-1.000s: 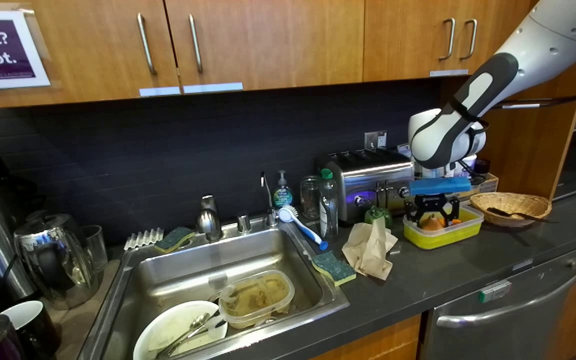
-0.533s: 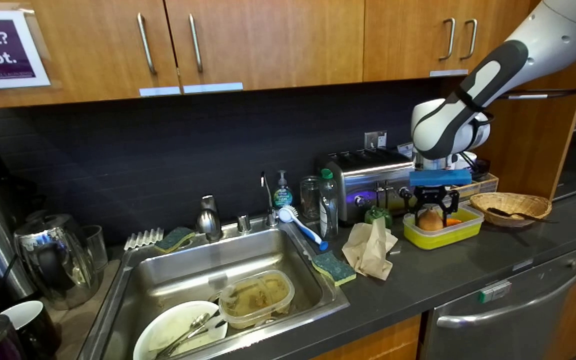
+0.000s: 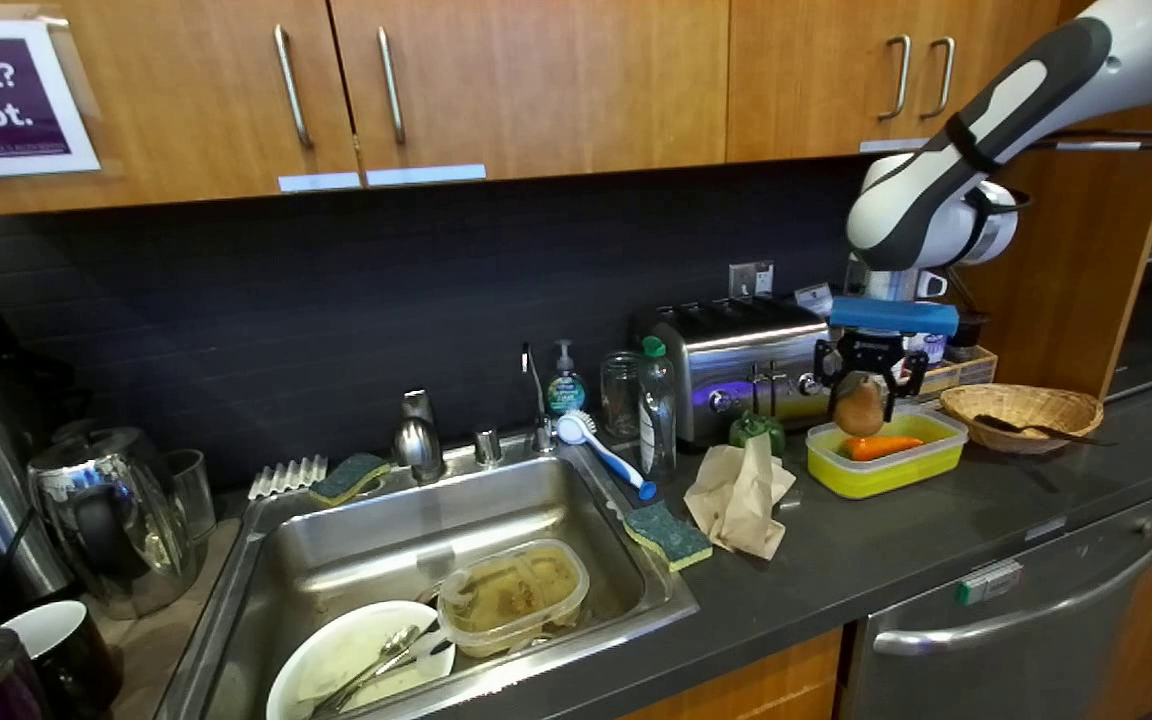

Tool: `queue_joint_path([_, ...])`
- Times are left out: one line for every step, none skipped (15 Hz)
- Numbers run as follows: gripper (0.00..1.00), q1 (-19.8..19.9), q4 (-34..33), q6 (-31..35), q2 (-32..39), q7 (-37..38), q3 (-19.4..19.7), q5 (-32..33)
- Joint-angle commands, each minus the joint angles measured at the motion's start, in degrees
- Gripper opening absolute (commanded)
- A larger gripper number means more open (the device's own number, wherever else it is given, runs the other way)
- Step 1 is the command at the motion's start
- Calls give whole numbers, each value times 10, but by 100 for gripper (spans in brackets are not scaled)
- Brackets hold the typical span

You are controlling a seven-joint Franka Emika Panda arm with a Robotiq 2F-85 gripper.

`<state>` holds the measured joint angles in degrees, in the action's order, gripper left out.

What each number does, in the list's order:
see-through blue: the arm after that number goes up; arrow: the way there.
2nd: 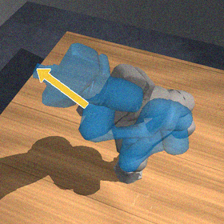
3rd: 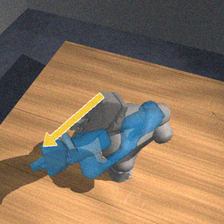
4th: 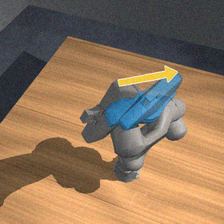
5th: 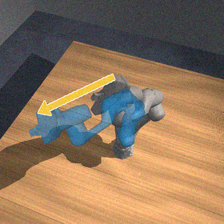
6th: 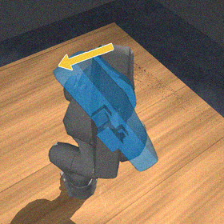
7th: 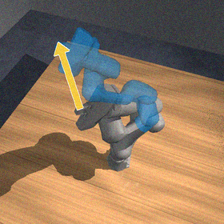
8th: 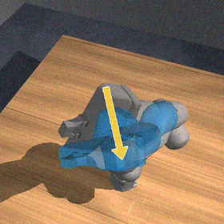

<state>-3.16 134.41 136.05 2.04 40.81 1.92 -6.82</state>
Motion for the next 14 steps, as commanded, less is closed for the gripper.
queue_joint_path([49,23,29,7,-56,-35,1,-63])
queue_joint_path([49,28,31,7,-63,-42,2,-81])
queue_joint_path([49,35,32,6,-70,-53,5,-99])
queue_joint_path([49,40,34,3,-77,-61,8,-117])
queue_joint_path([49,45,36,4,-83,-69,11,-132])
queue_joint_path([49,51,38,1,-89,-77,14,-146])
queue_joint_path([49,56,40,10,-92,-82,17,-162])
queue_joint_path([49,62,39,10,-95,-87,22,-176])
queue_joint_path([49,67,38,12,-96,-92,27,-192])
queue_joint_path([49,72,36,10,-96,-95,32,-204])
queue_joint_path([49,77,33,10,-94,-97,37,-218])
queue_joint_path([49,81,31,8,-91,-101,42,-230])
queue_joint_path([49,86,30,7,-89,-104,46,-241])
queue_joint_path([49,90,30,6,-89,-104,50,-249])
